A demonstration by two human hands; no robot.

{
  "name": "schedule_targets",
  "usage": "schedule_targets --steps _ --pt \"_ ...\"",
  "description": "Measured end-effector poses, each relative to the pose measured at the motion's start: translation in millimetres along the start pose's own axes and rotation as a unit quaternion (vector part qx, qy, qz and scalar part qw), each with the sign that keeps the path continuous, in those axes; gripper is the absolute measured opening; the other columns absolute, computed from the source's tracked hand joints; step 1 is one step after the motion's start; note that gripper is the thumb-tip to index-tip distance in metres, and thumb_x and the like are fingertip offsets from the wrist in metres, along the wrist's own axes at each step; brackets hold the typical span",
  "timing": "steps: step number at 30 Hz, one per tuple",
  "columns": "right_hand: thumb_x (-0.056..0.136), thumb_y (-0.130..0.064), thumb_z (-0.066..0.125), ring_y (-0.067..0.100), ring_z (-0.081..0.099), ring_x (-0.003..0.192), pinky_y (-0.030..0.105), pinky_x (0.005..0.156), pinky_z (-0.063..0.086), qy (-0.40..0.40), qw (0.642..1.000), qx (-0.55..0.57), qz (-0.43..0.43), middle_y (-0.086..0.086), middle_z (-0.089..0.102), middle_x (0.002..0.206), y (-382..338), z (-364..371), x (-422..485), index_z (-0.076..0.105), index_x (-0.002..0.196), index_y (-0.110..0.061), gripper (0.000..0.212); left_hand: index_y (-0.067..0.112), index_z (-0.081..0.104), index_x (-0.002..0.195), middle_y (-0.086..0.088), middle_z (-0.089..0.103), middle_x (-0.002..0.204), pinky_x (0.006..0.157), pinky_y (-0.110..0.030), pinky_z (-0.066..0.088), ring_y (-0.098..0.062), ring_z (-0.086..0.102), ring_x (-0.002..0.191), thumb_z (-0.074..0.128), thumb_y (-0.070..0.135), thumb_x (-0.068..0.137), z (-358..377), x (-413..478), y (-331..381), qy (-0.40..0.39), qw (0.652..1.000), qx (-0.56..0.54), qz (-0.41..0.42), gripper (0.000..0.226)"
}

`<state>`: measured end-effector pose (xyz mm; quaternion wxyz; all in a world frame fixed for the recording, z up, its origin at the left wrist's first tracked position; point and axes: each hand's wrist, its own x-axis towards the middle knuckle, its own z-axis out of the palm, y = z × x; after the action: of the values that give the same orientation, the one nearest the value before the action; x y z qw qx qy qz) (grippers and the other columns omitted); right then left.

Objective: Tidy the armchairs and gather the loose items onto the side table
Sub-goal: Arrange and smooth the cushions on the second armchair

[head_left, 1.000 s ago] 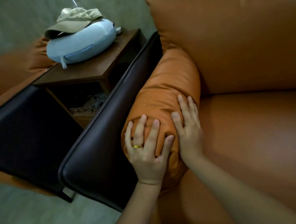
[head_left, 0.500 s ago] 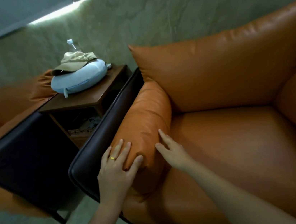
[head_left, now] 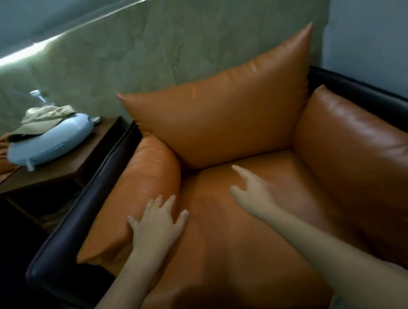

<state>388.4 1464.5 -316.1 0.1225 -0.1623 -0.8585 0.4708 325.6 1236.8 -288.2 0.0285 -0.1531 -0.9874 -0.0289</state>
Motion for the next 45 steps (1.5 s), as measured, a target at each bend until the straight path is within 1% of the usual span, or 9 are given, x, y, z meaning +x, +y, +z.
schedule_targets --steps 3,7,13,20,23,25,28,37,45 --pt "0.099 -0.032 0.051 0.016 0.032 0.146 0.040 0.118 0.032 0.044 0.999 0.006 0.011 -0.009 0.034 0.160 8.4 -56.9 -0.2 0.034 0.155 -0.032 0.058 0.035 0.033 0.152 0.001 0.033 0.160 0.112 -0.057 0.035 -0.023 0.028 0.148 0.035 0.069 0.094 10.6 23.3 51.8 -0.002 0.996 -0.064 0.061 0.067" --pt "0.097 -0.029 0.053 0.014 0.036 0.144 0.030 0.116 0.029 0.125 0.991 -0.025 0.032 -0.007 0.039 0.157 38.0 -118.6 1.1 0.036 0.154 -0.029 0.059 0.035 0.037 0.151 0.004 0.036 0.159 0.113 -0.044 0.035 -0.019 0.029 0.148 0.039 0.064 0.097 29.8 57.2 148.7 0.005 0.978 -0.129 0.162 0.062" --pt "0.094 -0.024 0.058 0.010 0.038 0.142 0.019 0.109 0.026 0.193 0.974 -0.120 0.019 -0.004 0.044 0.155 51.8 -179.0 6.1 0.042 0.151 -0.024 0.060 0.035 0.041 0.149 0.003 0.038 0.157 0.116 -0.038 0.029 -0.018 0.032 0.146 0.047 0.056 0.098 34.8 110.5 256.7 -0.047 0.907 -0.316 0.276 0.056" --pt "0.093 -0.029 0.056 0.018 0.052 0.132 0.032 0.108 0.042 0.158 0.959 -0.227 0.054 -0.001 0.052 0.149 67.7 -233.5 33.2 0.041 0.152 -0.031 0.061 0.034 0.041 0.149 0.003 0.039 0.157 0.119 -0.045 0.030 -0.017 0.031 0.147 0.049 0.047 0.100 19.3 139.6 341.7 -0.049 0.829 -0.422 0.364 0.051" --pt "0.093 -0.040 0.052 0.016 0.049 0.135 0.040 0.109 0.043 0.158 0.953 -0.248 0.069 -0.007 0.050 0.150 78.9 -236.9 50.2 0.045 0.148 -0.034 0.056 0.036 0.034 0.153 0.003 0.024 0.164 0.122 -0.047 0.021 -0.022 0.016 0.152 0.046 0.048 0.101 27.6 158.3 359.8 -0.094 0.830 -0.392 0.385 0.054" --pt "0.096 -0.039 0.053 0.013 0.049 0.134 0.036 0.109 0.042 0.207 0.949 -0.225 0.079 -0.010 0.054 0.146 89.3 -233.5 52.0 0.054 0.141 -0.032 0.047 0.041 0.026 0.154 0.006 0.004 0.167 0.122 -0.049 0.008 -0.025 -0.003 0.154 0.043 0.053 0.100 37.0 167.2 373.0 -0.152 0.828 -0.377 0.386 0.058" --pt "0.097 -0.034 0.054 0.012 0.046 0.137 0.031 0.112 0.037 0.250 0.943 -0.204 0.080 -0.009 0.054 0.146 99.9 -226.8 51.6 0.059 0.139 -0.029 0.043 0.050 0.018 0.153 0.013 -0.006 0.166 0.120 -0.052 0.001 -0.023 -0.015 0.152 0.037 0.060 0.099 52.8 170.2 384.5 -0.147 0.829 -0.401 0.361 0.058" --pt "0.101 -0.040 0.044 0.019 0.030 0.148 0.040 0.119 0.023 0.204 0.936 -0.252 0.135 -0.007 0.032 0.162 97.2 -232.3 54.2 0.037 0.153 -0.031 0.054 0.055 0.027 0.148 0.012 -0.007 0.166 0.116 -0.068 -0.002 -0.023 -0.020 0.151 0.032 0.061 0.100 46.9 192.2 402.5 -0.123 0.848 -0.347 0.380 0.048" --pt "0.100 -0.048 0.037 0.017 0.018 0.152 0.040 0.119 0.022 0.159 0.932 -0.289 0.153 -0.012 0.019 0.166 103.0 -235.4 67.1 0.023 0.157 -0.037 0.060 0.058 0.046 0.136 0.017 0.017 0.163 0.112 -0.073 -0.005 -0.016 -0.007 0.153 0.035 0.059 0.100 43.3 223.2 420.4 -0.088 0.839 -0.302 0.444 0.038"
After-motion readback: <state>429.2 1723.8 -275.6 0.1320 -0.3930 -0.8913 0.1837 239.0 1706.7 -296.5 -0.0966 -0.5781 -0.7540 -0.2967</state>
